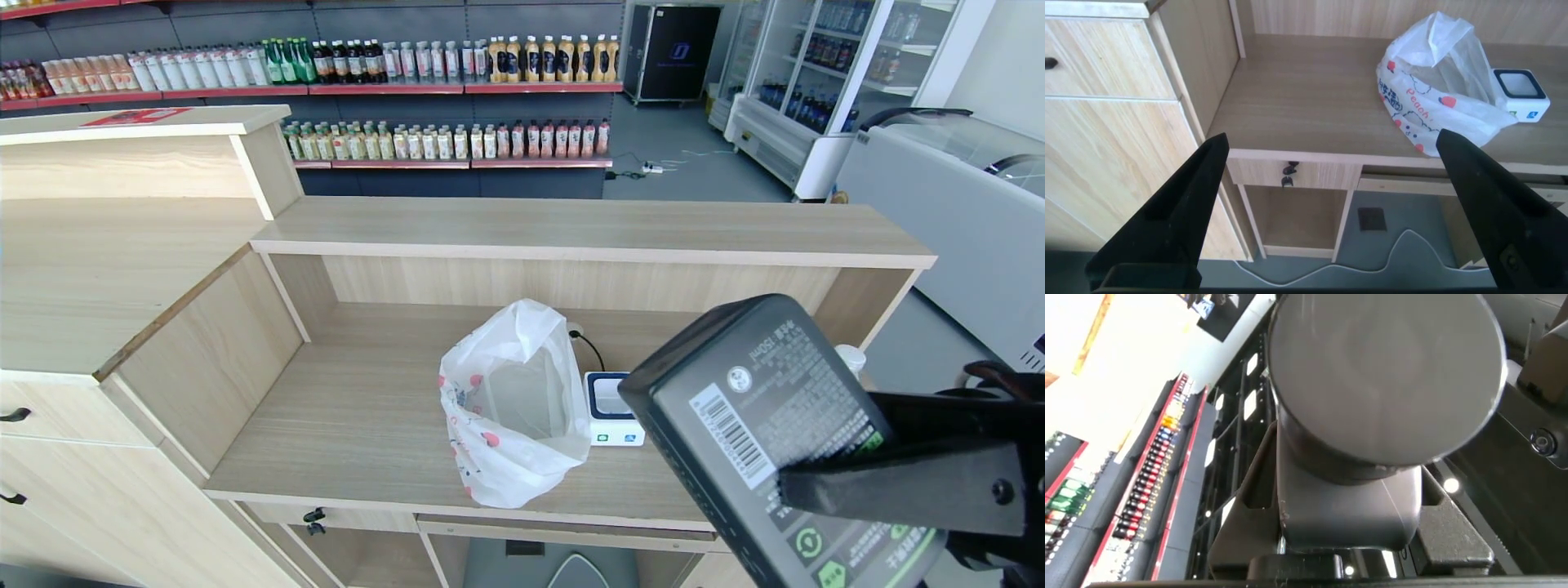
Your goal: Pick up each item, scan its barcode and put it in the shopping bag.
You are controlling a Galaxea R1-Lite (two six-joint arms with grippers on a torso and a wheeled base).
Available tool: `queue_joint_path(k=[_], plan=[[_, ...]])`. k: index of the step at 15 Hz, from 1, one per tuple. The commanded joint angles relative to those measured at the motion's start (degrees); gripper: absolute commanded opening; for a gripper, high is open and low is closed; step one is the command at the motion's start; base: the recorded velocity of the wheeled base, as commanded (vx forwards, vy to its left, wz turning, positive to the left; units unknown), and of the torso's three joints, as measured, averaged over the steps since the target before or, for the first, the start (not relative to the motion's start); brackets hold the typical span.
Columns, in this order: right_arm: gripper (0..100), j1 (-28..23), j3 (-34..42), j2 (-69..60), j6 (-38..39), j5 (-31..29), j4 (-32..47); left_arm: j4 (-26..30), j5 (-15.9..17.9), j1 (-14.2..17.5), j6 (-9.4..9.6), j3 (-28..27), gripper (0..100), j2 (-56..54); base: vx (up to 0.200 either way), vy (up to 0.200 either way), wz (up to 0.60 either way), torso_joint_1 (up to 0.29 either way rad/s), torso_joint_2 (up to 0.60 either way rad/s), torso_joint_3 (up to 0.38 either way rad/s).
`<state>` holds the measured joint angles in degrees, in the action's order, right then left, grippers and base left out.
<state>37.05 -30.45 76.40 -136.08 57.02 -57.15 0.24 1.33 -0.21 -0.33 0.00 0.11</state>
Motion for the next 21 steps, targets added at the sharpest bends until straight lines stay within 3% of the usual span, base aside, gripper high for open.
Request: queue_joint_path(k=[1, 5, 6, 8, 9, 11, 12, 14, 16, 18, 21], plan=[[0, 0.04, -0.05, 0.59, 0.03, -0.06, -0.42, 0.02, -0.01, 0.03, -0.02, 0.00, 100, -0.02, 0.000, 0.000, 0.00, 0.000, 0.00, 0.000], [0, -1.98, -2.42, 0.15, 1.61, -0.06, 0.28, -0.07, -0.01, -0.06, -0.02, 0.00, 100, -0.02, 0.000, 0.000, 0.00, 0.000, 0.00, 0.000], [0, -7.78, -5.06, 0.15, 5.13, -0.68, 2.83, 0.02, -0.01, 0.03, -0.02, 0.00, 100, -0.02, 0.000, 0.000, 0.00, 0.000, 0.00, 0.000], [0, -24.13, -6.20, -0.29, 17.43, -6.30, 10.22, 0.02, -0.01, 0.03, -0.02, 0.00, 100, -0.02, 0.000, 0.000, 0.00, 0.000, 0.00, 0.000], [0, -36.87, -4.44, -2.31, 30.44, -10.43, 19.44, 0.02, -0.01, 0.03, -0.02, 0.00, 100, -0.02, 0.000, 0.000, 0.00, 0.000, 0.00, 0.000], [0, -49.97, -3.56, -4.86, 46.96, -15.18, 34.56, -0.07, -0.01, 0.03, -0.02, 0.00, 100, -0.02, 0.000, 0.000, 0.00, 0.000, 0.00, 0.000], [0, -54.54, -5.23, -4.86, 56.81, -20.37, 37.99, 0.02, -0.01, 0.03, -0.02, 0.00, 100, -0.02, 0.000, 0.000, 0.00, 0.000, 0.00, 0.000], [0, -57.88, -4.18, -4.59, 82.65, -32.76, 38.69, 0.02, -0.01, -0.06, -0.02, 0.00, 100, -0.02, 0.000, 0.000, 0.00, 0.000, 0.00, 0.000], [0, -55.50, -2.07, -3.27, 102.86, -40.93, 39.48, -0.07, -0.01, -0.06, -0.02, 0.00, 100, -0.02, 0.000, 0.000, 0.00, 0.000, 0.00, 0.000], [0, -55.06, -1.10, -1.96, 112.00, -41.90, 41.33, 0.02, -0.01, 0.03, -0.02, 0.00, 100, -0.02, 0.000, 0.000, 0.00, 0.000, 0.00, 0.000], [0, -54.89, -0.13, -1.43, 112.70, -42.07, 41.59, 0.02, -0.01, 0.03, -0.02, 0.00, 100, -0.02, 0.000, 0.000, 0.00, 0.000, 0.00, 0.000]])
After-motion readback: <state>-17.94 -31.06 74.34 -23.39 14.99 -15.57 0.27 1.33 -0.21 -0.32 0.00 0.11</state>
